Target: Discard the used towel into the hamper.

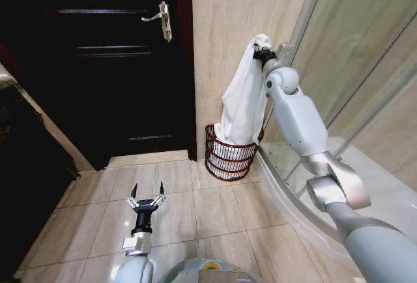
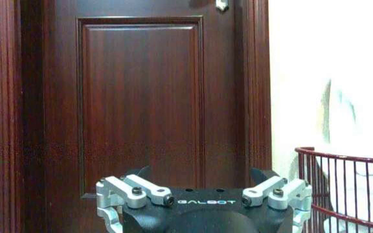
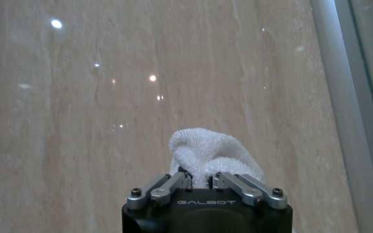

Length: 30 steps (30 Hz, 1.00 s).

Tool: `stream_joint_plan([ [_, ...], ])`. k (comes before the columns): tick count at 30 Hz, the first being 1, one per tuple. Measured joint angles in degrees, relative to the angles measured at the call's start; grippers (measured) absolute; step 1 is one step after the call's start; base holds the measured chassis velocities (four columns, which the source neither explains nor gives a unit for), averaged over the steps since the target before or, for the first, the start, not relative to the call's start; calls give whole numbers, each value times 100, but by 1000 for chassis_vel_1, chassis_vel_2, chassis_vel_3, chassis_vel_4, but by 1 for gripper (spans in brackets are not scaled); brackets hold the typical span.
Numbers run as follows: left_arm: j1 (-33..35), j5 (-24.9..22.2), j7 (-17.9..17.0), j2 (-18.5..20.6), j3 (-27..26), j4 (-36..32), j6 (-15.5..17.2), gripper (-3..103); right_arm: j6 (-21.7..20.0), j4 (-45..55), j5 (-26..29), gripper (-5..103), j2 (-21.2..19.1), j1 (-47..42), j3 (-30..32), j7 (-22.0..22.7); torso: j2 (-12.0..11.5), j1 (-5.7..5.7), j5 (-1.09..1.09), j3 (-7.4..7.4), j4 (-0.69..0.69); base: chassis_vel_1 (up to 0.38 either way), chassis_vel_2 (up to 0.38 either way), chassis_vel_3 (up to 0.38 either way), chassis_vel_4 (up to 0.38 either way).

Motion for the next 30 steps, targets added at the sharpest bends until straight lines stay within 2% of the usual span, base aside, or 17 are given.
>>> stream_joint_plan([
  [2,5,7,-1,0,-5,-53,125,100,-4,41,8,12,-5,2,13,9,0,0,1,0,0,0,0,0,0],
  [9,-41,-34,0,0,2,-74,211,100,-41,194,38,12,-64,47,24,9,56,9,1,39,0,0,0,0,0],
  [22,-90,-38,3,0,12,-59,342,100,-94,412,82,12,-25,40,1,103,367,94,1,271,0,0,0,0,0],
  [30,-69,-32,19,0,5,-59,338,100,-321,752,365,12,-64,-10,-65,547,566,158,2,408,1,0,0,0,0],
])
